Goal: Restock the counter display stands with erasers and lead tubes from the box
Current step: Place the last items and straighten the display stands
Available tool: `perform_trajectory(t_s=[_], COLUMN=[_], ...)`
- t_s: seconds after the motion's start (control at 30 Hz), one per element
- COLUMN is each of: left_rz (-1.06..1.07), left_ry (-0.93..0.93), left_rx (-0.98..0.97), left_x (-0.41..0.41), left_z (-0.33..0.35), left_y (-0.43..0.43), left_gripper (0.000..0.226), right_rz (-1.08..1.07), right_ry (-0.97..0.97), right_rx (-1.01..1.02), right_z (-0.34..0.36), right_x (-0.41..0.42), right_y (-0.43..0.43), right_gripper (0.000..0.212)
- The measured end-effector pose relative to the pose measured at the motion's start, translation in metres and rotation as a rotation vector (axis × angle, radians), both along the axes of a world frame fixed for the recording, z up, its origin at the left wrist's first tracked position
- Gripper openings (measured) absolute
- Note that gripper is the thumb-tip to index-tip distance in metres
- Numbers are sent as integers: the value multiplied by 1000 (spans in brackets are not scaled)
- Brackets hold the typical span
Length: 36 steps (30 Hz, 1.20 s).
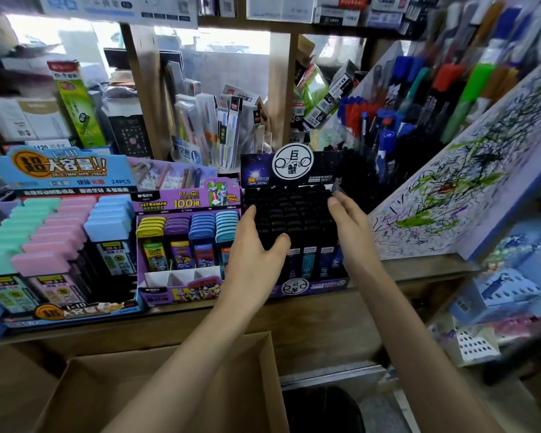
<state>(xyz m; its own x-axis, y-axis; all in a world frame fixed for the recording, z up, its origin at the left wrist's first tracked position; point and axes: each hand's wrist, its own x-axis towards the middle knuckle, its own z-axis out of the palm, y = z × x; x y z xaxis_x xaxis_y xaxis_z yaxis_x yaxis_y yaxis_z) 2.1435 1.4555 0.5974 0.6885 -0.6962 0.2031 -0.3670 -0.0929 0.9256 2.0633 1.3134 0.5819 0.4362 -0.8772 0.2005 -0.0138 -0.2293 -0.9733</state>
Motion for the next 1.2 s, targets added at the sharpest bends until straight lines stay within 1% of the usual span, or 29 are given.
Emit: perform_trajectory(t_s=[0.07, 0.27, 0.37, 0.53, 0.63, 0.7, 0.77, 0.97, 1.1, 1.2], left_rz=[27, 87, 102, 110, 136, 157, 162, 172, 165, 172], left_ry=[2, -92, -109, -259, -364, -341, -295, -276, -240, -219], left_rx=[0, 37, 50, 115, 176, 197, 200, 135, 149, 219], left_x=[1, 1, -2, -3, -1, 0, 2, 4, 3, 6], left_z=[0, 2, 3, 3, 3, 7, 9, 10, 13, 19], left_y=[-3, -14, -21, -26, -27, -30, -33, -35, -35, -38], left_gripper=[68, 68, 64, 57, 58, 58, 56, 42, 45, 47], right_rz=[9, 11, 30, 55, 78, 81, 83, 71, 69, 69], right_ry=[25, 57, 71, 101, 155, 162, 145, 132, 122, 113], right_rx=[-21, -92, -76, -96, -180, -211, -180, -173, -168, -167], right_z=[-3, 0, 2, 3, 8, 12, 13, 10, 10, 10], right_x=[2, 2, 6, 6, 5, 8, 10, 11, 11, 11], right_y=[-2, -9, -11, -15, -19, -22, -23, -24, -24, -24], right_gripper=[49, 50, 50, 50, 50, 48, 46, 41, 39, 38])
